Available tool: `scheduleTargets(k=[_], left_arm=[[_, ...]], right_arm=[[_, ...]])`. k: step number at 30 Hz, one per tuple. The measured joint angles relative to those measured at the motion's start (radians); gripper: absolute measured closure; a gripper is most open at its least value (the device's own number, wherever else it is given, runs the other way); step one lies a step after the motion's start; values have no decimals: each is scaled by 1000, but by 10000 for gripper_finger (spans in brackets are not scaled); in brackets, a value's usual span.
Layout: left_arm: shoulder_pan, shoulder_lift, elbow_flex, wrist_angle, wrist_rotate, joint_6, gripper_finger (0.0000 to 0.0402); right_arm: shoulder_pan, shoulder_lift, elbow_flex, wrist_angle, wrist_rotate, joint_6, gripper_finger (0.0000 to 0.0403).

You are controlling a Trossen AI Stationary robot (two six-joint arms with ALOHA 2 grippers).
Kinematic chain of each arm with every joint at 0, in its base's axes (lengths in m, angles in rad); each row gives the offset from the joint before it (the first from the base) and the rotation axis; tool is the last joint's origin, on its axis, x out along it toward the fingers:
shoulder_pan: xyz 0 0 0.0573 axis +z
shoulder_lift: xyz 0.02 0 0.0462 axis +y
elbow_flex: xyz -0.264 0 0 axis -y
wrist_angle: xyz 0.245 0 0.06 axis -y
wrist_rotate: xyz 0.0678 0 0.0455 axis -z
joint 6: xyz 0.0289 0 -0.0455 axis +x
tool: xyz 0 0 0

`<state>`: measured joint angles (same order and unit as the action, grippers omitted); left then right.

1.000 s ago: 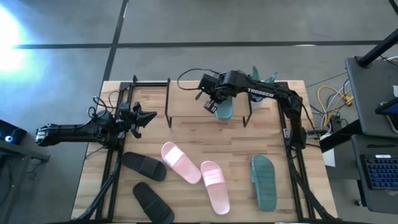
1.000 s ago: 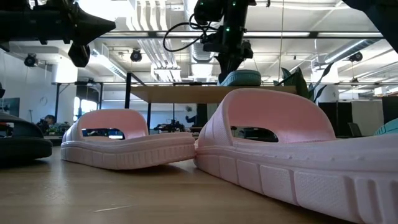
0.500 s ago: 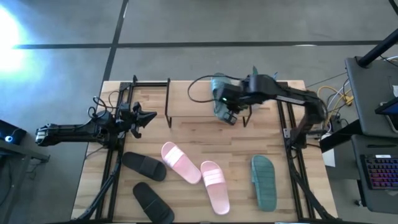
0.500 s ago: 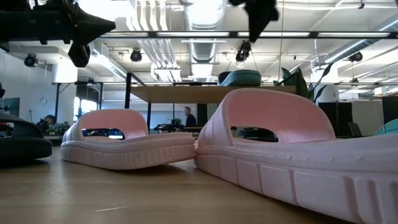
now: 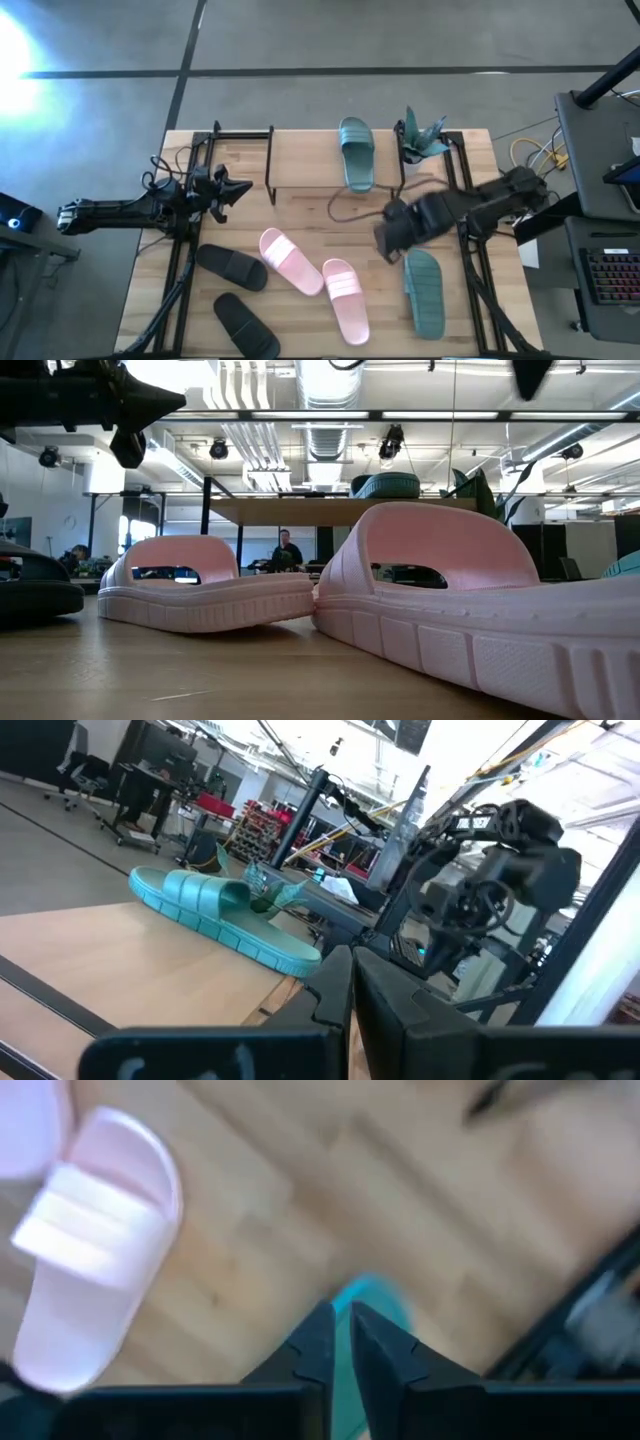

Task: Pick and place slides into the shelf
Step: Put the green slide on the shelf

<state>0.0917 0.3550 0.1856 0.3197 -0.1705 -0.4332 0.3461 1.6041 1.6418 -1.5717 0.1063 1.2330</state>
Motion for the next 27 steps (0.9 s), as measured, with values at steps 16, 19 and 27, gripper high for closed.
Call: scheduleTargets(k=[16, 19, 27], left_arm=[[0, 61, 0, -55, 209, 3, 402], [0, 74, 0, -60, 263, 4, 402], [0, 82, 0, -69, 327, 78, 402]], right_arm=[[344, 162, -44, 209, -296, 699, 168], [361, 224, -18, 233, -300, 735, 150], [364, 448, 112, 52, -348, 622, 142]])
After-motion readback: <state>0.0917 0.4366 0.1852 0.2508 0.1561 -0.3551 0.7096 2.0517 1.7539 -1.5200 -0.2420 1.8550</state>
